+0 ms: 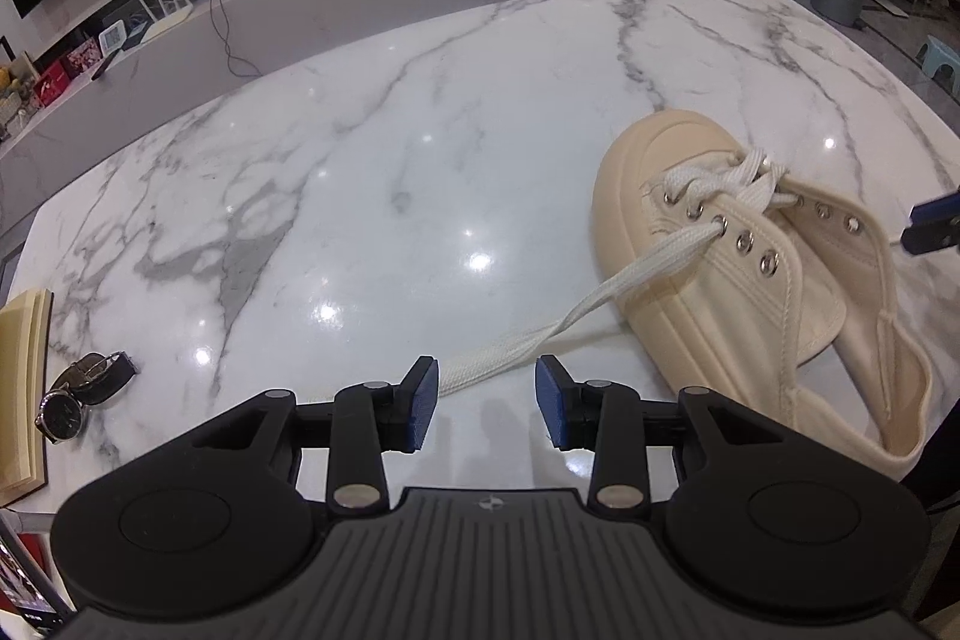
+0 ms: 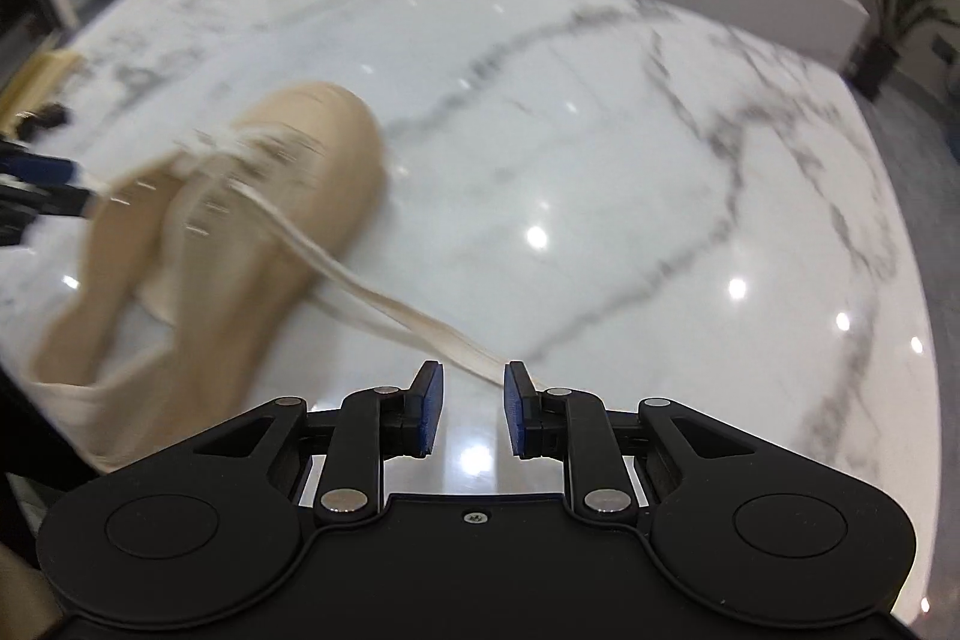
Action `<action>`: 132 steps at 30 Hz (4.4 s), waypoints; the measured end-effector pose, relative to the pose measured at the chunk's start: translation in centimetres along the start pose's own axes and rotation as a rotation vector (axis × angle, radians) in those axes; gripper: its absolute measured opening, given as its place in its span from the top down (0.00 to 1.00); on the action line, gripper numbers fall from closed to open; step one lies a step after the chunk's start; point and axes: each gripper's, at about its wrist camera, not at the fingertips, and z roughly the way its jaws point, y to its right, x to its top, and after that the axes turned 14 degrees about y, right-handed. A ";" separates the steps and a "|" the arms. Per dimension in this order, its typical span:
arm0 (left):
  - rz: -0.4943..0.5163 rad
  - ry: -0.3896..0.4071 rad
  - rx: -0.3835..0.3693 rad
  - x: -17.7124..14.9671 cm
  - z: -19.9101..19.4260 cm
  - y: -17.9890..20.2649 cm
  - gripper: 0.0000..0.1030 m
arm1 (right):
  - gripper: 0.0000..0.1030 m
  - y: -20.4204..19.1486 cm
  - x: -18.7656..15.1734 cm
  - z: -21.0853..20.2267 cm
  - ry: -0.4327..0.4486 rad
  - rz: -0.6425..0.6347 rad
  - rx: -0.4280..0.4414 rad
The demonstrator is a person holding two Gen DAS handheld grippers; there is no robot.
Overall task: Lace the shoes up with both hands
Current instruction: 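Grasp the other white lace end with the right gripper, then carry the lace tip to the next sneaker eyelet with the right gripper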
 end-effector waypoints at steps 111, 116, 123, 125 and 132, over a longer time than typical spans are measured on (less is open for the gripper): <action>0.213 0.078 -0.257 1.1 -4.2 6.1 0.67 | 0.78 -10.0 8.3 -3.8 0.136 -0.338 0.451; 0.203 0.093 -0.268 1.4 -4.2 6.1 0.67 | 0.77 -9.7 8.2 -4.2 0.125 -0.354 0.463; 0.202 0.086 -0.289 1.4 -4.2 6.0 0.67 | 0.77 -10.1 7.5 -4.1 0.097 -0.481 0.437; 0.201 0.081 -0.304 1.5 -4.2 6.0 0.67 | 0.77 -11.2 6.8 -4.0 0.085 -0.577 0.464; 0.209 0.058 -0.310 1.3 -3.9 5.8 0.67 | 0.77 -14.3 4.7 -3.3 0.072 -0.890 0.540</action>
